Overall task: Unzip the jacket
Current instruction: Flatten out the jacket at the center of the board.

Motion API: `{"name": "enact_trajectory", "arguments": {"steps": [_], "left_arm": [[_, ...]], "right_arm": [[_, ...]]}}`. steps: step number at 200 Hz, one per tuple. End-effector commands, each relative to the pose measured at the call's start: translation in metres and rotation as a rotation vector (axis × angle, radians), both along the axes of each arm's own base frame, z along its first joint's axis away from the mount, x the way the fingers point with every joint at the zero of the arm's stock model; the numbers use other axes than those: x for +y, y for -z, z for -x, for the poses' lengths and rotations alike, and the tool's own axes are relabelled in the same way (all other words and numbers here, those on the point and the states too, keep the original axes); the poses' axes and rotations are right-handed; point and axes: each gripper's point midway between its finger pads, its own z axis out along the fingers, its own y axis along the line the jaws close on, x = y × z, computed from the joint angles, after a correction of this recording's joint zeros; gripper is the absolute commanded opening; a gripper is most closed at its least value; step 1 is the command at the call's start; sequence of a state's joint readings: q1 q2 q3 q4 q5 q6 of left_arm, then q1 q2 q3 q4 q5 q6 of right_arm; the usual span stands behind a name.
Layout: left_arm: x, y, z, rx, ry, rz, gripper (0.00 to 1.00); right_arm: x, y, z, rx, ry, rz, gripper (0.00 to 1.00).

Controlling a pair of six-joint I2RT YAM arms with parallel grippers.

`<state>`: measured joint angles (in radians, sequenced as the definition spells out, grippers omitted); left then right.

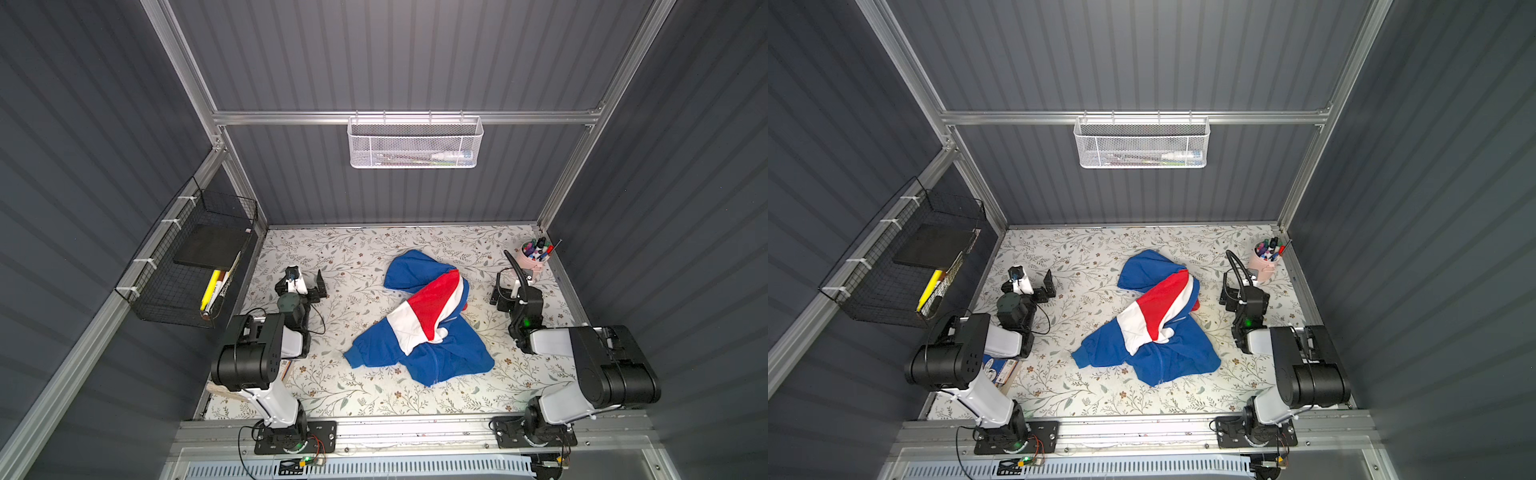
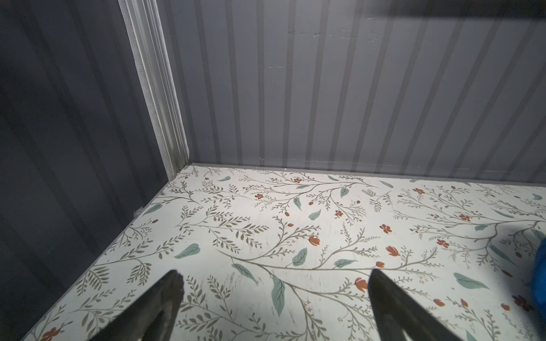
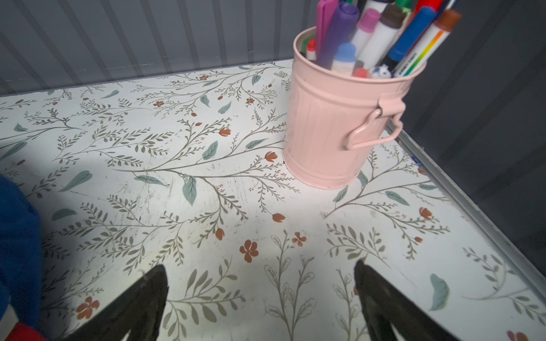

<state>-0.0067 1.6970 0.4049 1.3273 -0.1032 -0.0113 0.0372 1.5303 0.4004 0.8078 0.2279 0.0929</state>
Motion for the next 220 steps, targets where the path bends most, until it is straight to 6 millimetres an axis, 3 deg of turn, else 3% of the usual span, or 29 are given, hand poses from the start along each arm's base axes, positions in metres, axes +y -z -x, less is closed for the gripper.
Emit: {"name": "enact_trajectory", "arguments": {"steps": [1, 93, 123, 152, 154, 170, 202, 220], "left_arm": [[-0.001, -0.005, -0.003, -0.014, 0.010, -0.006, 0.99], [-0.001, -0.006, -0.002, -0.019, 0.008, -0.007, 0.99], [0.003, -0.030, -0.001, -0.011, -0.049, -0.011, 0.99], [0.002, -0.069, 0.010, -0.029, -0.056, 0.094, 0.99], [0.001, -0.073, 0.010, -0.032, -0.054, 0.105, 0.99], [-0.002, -0.080, 0.005, 0.029, -0.046, 0.207, 0.99], [0.007, -0.064, -0.008, 0.239, -0.163, 0.404, 0.99], [-0.003, -0.066, -0.007, 0.283, -0.127, 0.451, 0.99]], "right_arm": [[0.001, -0.009, -0.005, -0.030, -0.007, -0.002, 0.99], [0.001, -0.009, -0.004, -0.032, -0.006, -0.006, 0.99], [0.007, -0.034, -0.006, -0.091, -0.051, 0.024, 0.99], [0.000, -0.057, 0.018, -0.034, 0.032, -0.079, 0.99], [-0.001, -0.067, 0.020, -0.059, 0.044, -0.090, 0.99], [-0.009, -0.084, 0.034, -0.065, 0.126, -0.176, 0.99], [-0.036, -0.100, 0.068, 0.014, 0.371, -0.271, 0.99], [-0.046, -0.106, 0.083, 0.069, 0.460, -0.270, 0.99]]}}
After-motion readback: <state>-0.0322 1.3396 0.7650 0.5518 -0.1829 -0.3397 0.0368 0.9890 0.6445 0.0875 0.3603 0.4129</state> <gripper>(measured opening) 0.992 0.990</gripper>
